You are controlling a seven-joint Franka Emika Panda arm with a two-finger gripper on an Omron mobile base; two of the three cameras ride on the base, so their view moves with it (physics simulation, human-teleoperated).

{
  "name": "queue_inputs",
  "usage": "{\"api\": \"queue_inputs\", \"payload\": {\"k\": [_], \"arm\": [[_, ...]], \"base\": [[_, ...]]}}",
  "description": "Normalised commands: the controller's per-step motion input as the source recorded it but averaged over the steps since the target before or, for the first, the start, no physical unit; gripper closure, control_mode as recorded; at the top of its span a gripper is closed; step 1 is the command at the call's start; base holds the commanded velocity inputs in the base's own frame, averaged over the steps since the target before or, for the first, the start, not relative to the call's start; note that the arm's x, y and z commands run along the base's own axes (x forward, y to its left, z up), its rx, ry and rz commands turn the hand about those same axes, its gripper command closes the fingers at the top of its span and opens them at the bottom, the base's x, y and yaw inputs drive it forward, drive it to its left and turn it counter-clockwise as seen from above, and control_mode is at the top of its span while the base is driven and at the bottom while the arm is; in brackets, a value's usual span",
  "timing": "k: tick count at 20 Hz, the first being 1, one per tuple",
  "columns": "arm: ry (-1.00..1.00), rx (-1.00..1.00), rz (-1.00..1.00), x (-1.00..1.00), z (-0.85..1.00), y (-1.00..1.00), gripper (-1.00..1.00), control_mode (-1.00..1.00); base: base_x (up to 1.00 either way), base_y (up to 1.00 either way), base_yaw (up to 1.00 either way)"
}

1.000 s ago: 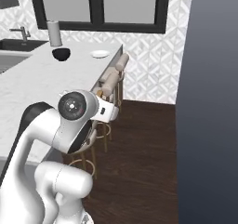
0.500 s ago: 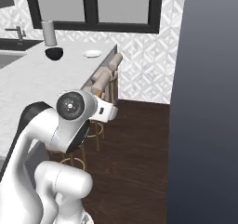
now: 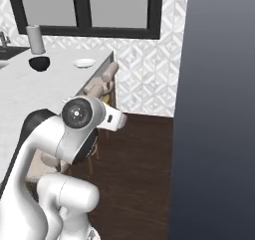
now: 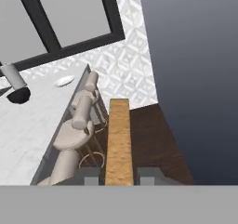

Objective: Start the toaster. Once the lever pops up, take the bread to the plate on the dining counter.

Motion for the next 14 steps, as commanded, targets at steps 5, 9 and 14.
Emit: {"api": "queue_inputs", "payload": {"k": [5,9,14], "arm": [[0.00,0.00,0.00,0.00,0.00,0.00,1.00,1.00],[0.00,0.00,0.00,0.00,0.00,0.00,1.00,1.00],[0.00,0.00,0.00,0.00,0.00,0.00,1.00,1.00]], "base": [[1.00,-0.35,0.00],[1.00,-0.37,0.06],[1.00,-0.25,0.16]]}}
